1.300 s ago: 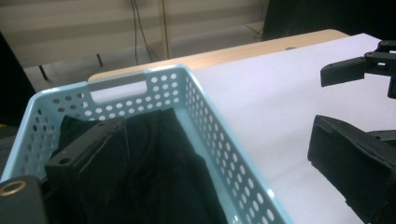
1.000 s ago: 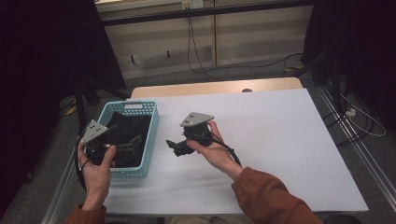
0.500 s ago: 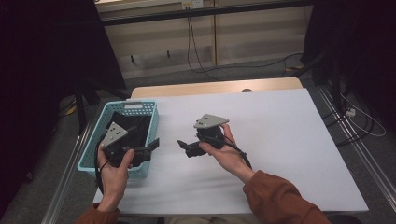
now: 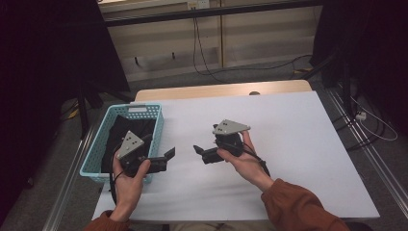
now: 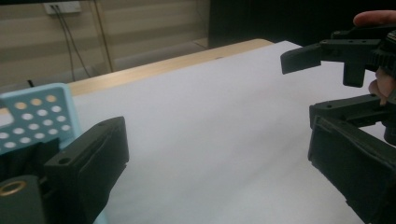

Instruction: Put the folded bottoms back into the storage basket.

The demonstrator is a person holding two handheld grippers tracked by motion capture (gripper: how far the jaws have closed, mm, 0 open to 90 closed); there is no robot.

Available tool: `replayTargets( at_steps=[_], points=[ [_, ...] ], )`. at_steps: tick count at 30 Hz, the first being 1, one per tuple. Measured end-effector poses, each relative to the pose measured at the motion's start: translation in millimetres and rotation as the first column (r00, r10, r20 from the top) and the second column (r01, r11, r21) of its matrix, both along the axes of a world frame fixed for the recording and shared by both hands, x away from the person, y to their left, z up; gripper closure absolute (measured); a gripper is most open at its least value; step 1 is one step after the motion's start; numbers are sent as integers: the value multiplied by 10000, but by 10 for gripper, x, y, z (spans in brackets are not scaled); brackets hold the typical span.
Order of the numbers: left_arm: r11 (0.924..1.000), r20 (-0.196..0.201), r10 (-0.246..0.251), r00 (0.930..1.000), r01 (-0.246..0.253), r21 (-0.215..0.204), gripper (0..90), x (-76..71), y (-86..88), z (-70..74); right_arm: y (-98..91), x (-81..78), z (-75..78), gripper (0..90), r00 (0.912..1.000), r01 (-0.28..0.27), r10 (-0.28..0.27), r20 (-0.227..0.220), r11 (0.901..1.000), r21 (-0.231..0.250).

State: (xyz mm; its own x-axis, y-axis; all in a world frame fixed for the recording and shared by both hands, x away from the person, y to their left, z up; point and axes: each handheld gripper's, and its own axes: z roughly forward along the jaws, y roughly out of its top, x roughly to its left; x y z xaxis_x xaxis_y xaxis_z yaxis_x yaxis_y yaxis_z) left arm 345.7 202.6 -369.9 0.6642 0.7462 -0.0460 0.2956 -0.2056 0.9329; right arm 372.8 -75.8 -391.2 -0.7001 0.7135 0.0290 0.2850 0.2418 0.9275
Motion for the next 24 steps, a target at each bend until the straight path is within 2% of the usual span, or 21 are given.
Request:
replayTargets(
  at_steps=[5,7,10,17,24],
  points=[
    [9996,12,-185,9998,185,223,53,-17,-94,-48,-108,-54,-26,37,9999,129,-129,-1,9999,15],
    [9996,122,-50,9999,47,264,53,-27,-119,-64,-153,-75,-30,38,9998,200,-200,51,9998,-52],
    [9997,25,-93,10000,93,216,53,-18,-147,-86,-222,-108,-32,38,9996,270,-269,59,9996,-89],
    [9979,-90,-468,9989,472,441,53,-49,-264,-175,-419,-179,-60,37,9980,629,-629,27,9980,-111],
    [9979,-273,-485,9984,496,417,53,-57,-304,-247,-622,-270,-117,38,9933,1151,-1151,-35,9933,77]
  ],
)
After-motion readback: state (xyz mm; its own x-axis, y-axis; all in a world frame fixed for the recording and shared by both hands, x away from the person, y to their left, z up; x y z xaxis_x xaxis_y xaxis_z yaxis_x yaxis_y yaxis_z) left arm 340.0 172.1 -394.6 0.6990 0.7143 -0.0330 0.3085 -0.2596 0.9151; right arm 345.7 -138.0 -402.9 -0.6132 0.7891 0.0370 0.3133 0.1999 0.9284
